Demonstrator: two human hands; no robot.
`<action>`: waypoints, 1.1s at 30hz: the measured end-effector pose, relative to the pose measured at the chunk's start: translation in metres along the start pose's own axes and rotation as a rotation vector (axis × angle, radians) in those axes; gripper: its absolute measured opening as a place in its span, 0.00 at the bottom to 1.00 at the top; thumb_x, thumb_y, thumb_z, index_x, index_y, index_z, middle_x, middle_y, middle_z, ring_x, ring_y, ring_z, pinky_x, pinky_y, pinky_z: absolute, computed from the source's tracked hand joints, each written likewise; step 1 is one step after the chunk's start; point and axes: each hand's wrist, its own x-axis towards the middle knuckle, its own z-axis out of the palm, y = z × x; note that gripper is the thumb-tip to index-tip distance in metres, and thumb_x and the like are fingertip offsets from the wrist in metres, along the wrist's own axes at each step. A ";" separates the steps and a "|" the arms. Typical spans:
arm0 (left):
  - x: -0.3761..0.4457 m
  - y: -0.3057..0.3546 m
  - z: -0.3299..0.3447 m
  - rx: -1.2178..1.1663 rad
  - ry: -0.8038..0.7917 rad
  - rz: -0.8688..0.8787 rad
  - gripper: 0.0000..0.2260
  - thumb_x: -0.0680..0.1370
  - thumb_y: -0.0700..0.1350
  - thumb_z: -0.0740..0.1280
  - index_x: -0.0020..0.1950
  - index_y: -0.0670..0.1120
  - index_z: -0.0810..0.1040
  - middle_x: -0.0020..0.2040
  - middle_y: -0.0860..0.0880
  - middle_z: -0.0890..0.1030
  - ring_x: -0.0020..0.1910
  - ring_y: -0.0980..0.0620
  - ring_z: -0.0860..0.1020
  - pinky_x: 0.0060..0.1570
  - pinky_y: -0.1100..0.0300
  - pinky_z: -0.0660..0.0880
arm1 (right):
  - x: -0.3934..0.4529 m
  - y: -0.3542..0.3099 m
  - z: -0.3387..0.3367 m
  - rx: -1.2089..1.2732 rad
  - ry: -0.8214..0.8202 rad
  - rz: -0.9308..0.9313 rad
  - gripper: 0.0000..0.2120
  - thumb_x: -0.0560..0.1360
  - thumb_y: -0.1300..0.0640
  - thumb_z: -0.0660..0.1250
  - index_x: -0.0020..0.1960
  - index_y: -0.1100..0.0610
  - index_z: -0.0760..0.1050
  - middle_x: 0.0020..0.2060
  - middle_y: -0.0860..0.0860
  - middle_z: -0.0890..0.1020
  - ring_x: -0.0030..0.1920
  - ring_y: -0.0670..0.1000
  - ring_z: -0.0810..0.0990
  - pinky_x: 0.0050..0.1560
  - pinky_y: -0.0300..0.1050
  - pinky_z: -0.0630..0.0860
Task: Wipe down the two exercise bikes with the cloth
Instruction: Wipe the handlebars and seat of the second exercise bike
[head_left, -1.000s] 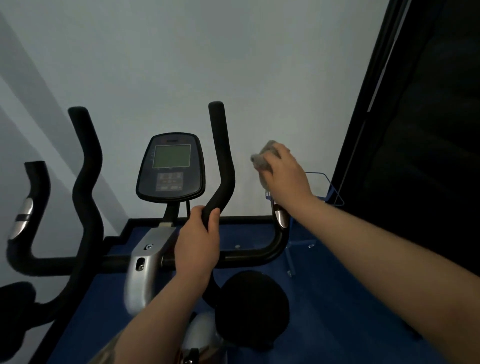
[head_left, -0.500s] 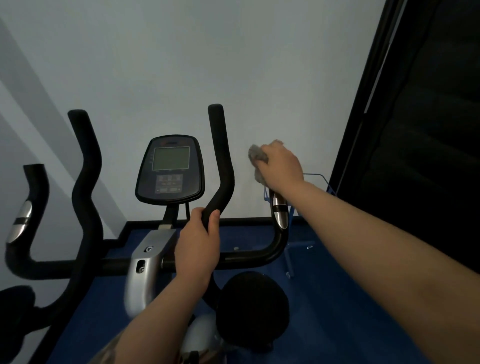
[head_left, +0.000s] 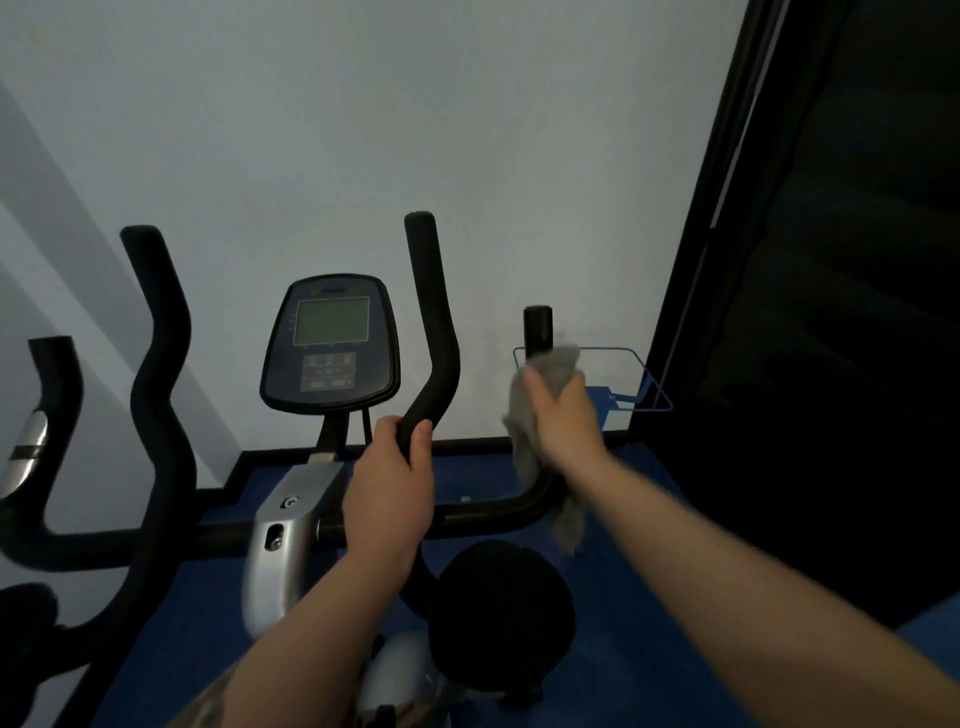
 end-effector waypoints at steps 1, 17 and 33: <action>-0.001 0.000 0.000 -0.001 0.000 0.001 0.11 0.81 0.58 0.57 0.54 0.52 0.70 0.38 0.55 0.76 0.37 0.55 0.75 0.35 0.56 0.68 | 0.017 -0.015 -0.003 0.052 -0.042 0.047 0.25 0.79 0.40 0.60 0.69 0.54 0.66 0.59 0.54 0.78 0.56 0.53 0.79 0.57 0.48 0.76; -0.001 0.000 0.000 -0.003 0.001 0.005 0.11 0.81 0.58 0.57 0.53 0.52 0.70 0.39 0.54 0.76 0.40 0.50 0.77 0.42 0.52 0.74 | 0.046 -0.032 -0.006 0.007 -0.008 0.070 0.29 0.78 0.34 0.56 0.67 0.56 0.71 0.51 0.49 0.78 0.51 0.50 0.77 0.49 0.41 0.69; -0.002 0.002 -0.002 0.008 -0.006 0.010 0.15 0.82 0.58 0.56 0.59 0.49 0.72 0.40 0.50 0.78 0.40 0.48 0.78 0.42 0.48 0.77 | 0.027 -0.019 -0.002 -0.015 0.035 -0.031 0.26 0.77 0.36 0.61 0.66 0.53 0.69 0.54 0.48 0.79 0.48 0.46 0.78 0.42 0.37 0.72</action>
